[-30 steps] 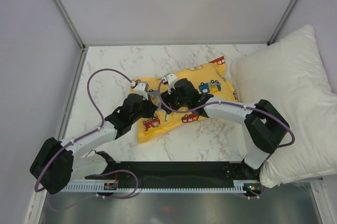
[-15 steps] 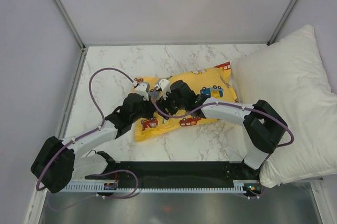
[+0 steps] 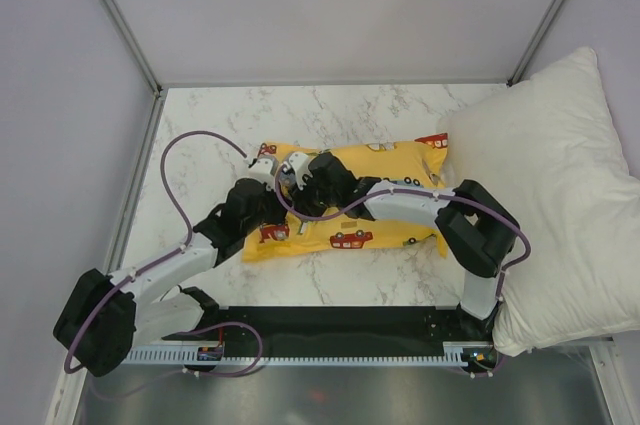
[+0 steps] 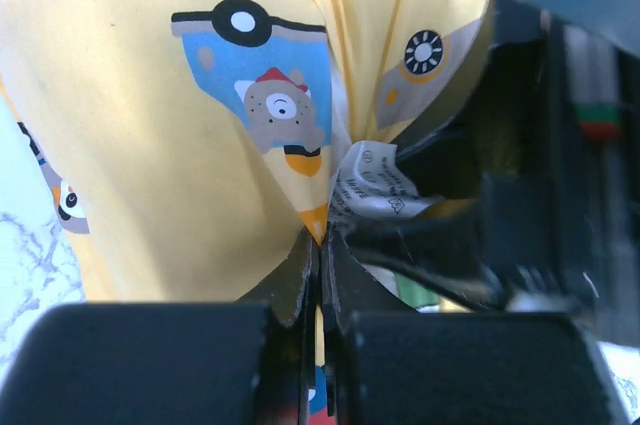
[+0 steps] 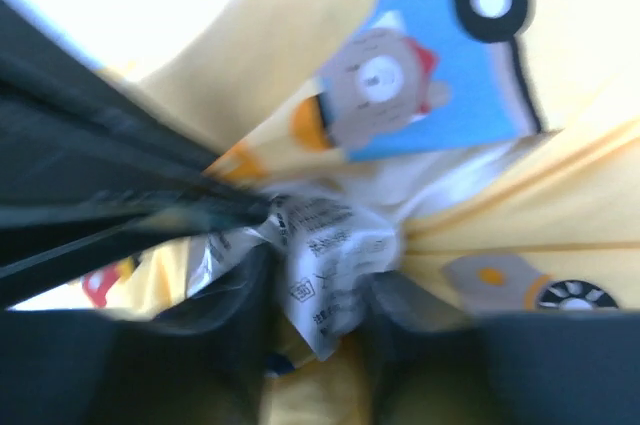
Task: Remove the pillowcase from the pillow
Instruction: Expand the opening of the pillowcase
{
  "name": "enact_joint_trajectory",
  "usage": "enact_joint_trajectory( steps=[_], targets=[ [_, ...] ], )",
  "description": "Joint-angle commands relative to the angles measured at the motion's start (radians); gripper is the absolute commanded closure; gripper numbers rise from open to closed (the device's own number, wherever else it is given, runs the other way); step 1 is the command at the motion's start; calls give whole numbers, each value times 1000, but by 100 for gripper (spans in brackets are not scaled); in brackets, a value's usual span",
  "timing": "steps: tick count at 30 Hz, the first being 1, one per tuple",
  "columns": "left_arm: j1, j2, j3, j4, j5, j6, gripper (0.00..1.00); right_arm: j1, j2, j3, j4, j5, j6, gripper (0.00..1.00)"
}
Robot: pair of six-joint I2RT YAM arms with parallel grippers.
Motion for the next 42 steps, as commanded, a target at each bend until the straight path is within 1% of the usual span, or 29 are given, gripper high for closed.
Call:
enact_joint_trajectory(
  steps=[1, 2, 3, 6, 8, 9, 13, 15, 16, 19, 24, 26, 30, 36, 40, 42],
  targets=[
    [-8, -51, -22, 43, 66, 16, 98, 33, 142, -10, -75, -9, 68, 67],
    [-7, -55, -25, 40, 67, 20, 98, 33, 152, -10, -70, 5, 87, 95],
    [-8, -64, -27, 36, 64, 20, 98, 33, 165, -20, -63, 31, 107, 100],
    [-5, -80, -30, 10, 61, 24, 98, 26, 162, -65, -28, 169, 208, 100],
    [-2, -110, -33, -6, 57, 23, 98, -2, 165, -77, -37, 283, 264, 100],
    [-2, -124, -32, -29, 37, 21, 98, -16, 168, -88, -40, 318, 303, 100],
    [3, -189, -12, -93, -55, 13, 98, -92, 195, -102, -86, 402, 336, 100],
    [4, -206, 7, -156, -115, -11, 98, -109, 206, -114, -89, 439, 341, 100],
    [6, -207, 13, -206, -133, -20, 98, -132, 208, -117, -86, 435, 351, 100],
    [12, -207, 25, -259, -203, -48, 98, -168, 208, -137, -70, 434, 373, 100],
    [44, -213, 30, -325, -313, -95, 98, -212, 179, -155, -63, 428, 397, 100],
    [61, -221, 22, -345, -333, -117, 98, -238, 166, -162, -58, 427, 404, 100],
    [118, -220, 14, -360, -342, -137, 98, -284, 150, -180, -55, 431, 405, 100],
    [158, -183, 53, -386, -345, -155, 98, -327, 128, -198, -55, 434, 408, 100],
    [184, -111, 80, -408, -351, -164, 98, -344, 117, -206, -58, 433, 410, 100],
    [199, -33, 114, -443, -347, -175, 98, -344, 116, -205, -60, 428, 408, 100]
  ],
)
